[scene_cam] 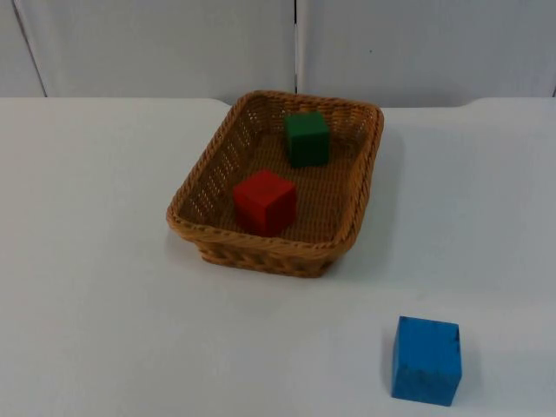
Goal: Pick up one cube with each hand and place exactly two cubes into the same basket, leaving the remaining cube outside.
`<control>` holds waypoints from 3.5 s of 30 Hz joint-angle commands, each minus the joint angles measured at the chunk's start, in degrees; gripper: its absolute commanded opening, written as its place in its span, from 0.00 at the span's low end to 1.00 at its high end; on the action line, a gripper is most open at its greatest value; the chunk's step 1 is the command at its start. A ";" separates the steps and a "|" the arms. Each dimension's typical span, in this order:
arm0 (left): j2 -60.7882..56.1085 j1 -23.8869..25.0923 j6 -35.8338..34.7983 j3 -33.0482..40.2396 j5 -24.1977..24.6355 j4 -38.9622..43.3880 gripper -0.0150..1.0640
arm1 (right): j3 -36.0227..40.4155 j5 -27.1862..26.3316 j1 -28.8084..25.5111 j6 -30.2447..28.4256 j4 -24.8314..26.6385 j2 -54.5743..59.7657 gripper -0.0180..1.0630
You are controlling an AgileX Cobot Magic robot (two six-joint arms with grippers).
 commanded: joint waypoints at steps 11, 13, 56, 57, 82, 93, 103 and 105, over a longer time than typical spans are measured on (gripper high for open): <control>-0.25 0.09 -1.06 0.22 0.10 0.85 0.99 | -0.05 -0.09 0.19 0.27 0.10 -0.12 0.99; -0.25 0.09 -2.11 0.22 0.10 1.60 0.99 | -0.05 -0.09 0.19 0.27 0.10 -0.12 0.99; -0.25 0.09 -4.87 0.22 0.10 3.49 0.99 | -0.05 -0.20 -17.04 0.65 0.41 -0.12 0.99; -0.25 0.09 -4.87 0.22 0.10 3.49 0.99 | -0.05 -0.20 -18.10 0.65 0.41 -0.12 0.99; -0.25 0.09 -4.87 0.22 0.10 3.49 0.99 | -0.05 -0.30 -23.23 0.65 1.23 -0.12 0.99; -0.25 1.34 -4.64 0.22 0.10 3.47 0.99 | -0.05 -0.30 -23.23 0.65 1.23 -0.12 0.99; -0.25 12.34 -4.64 0.22 0.10 3.47 0.99 | -0.05 -0.30 -23.23 0.65 1.23 -0.12 0.99; -0.25 14.58 -4.64 0.22 0.10 3.47 0.99 | -0.05 -0.30 -23.23 0.65 1.23 -0.12 0.99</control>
